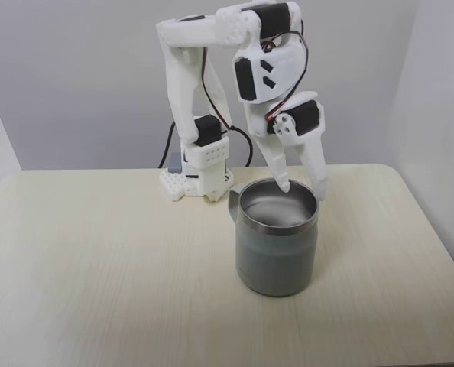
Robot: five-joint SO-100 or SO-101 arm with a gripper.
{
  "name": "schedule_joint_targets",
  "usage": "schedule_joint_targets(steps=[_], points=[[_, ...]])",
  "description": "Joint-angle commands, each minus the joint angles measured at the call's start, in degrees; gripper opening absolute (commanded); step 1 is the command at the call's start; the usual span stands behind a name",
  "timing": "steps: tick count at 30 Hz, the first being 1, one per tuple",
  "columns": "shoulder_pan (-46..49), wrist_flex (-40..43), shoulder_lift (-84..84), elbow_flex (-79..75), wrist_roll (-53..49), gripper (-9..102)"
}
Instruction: Grasp a dressing and put it in the cup.
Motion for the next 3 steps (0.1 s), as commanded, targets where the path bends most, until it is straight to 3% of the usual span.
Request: schedule_joint_targets(steps=[1,3], points=[[0.2,0.4,-1.6,0.1,0.1,22],[0.2,0.4,-1.6,0.0,0.0,22]])
